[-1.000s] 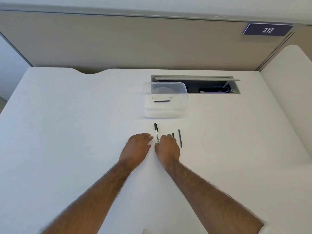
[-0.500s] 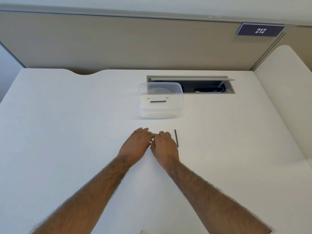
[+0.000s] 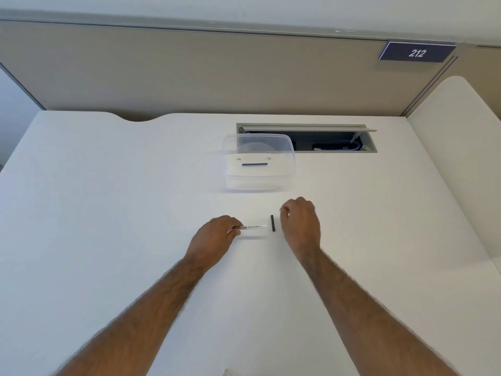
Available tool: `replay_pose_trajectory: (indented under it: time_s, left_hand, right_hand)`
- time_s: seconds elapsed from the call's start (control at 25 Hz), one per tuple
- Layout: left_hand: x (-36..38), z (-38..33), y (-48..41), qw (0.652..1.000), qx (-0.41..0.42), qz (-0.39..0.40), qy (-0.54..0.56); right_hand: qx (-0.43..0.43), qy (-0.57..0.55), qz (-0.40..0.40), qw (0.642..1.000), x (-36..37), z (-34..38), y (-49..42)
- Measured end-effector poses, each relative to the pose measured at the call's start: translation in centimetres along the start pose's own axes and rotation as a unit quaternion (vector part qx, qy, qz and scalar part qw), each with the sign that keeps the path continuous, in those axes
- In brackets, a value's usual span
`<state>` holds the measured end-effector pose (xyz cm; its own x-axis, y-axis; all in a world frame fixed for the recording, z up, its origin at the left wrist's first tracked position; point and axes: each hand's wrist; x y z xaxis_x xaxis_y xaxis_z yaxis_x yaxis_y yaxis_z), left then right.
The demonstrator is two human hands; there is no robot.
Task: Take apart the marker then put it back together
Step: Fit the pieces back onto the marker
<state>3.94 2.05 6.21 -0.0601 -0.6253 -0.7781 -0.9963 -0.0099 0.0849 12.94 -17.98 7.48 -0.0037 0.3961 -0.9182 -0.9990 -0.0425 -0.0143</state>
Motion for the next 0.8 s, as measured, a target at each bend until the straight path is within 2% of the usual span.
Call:
replay_pose_trajectory:
  time_s: [0.12, 0.24, 0.8]
  left_hand:
    - [0.6, 0.1, 0.5, 1.0, -0.02, -0.001, 0.016]
    - [1.2, 0.0, 0.9, 0.999, -0.034, 0.005, 0.029]
    - [1.3, -0.7, 0.8, 0.999, -0.042, -0.001, 0.027]
  right_hand:
    - [0.117, 0.046, 0.076, 0.989, 0.0, -2.0, -1.3]
    - [0.158, 0.04, 0.143, 0.976, 0.3, -1.8, -1.5]
    - [0.182, 0.077, 0.138, 0.971, 1.6, -0.2, -0.9]
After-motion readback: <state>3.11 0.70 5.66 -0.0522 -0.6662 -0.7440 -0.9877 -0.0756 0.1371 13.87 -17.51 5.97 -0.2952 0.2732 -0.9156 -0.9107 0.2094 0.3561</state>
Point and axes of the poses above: each hand's wrist, its own y-axis away from the middle knuckle, its own x-axis out of the palm, z = x × y, and after that the axes turned 7 degrees about x, right-handed
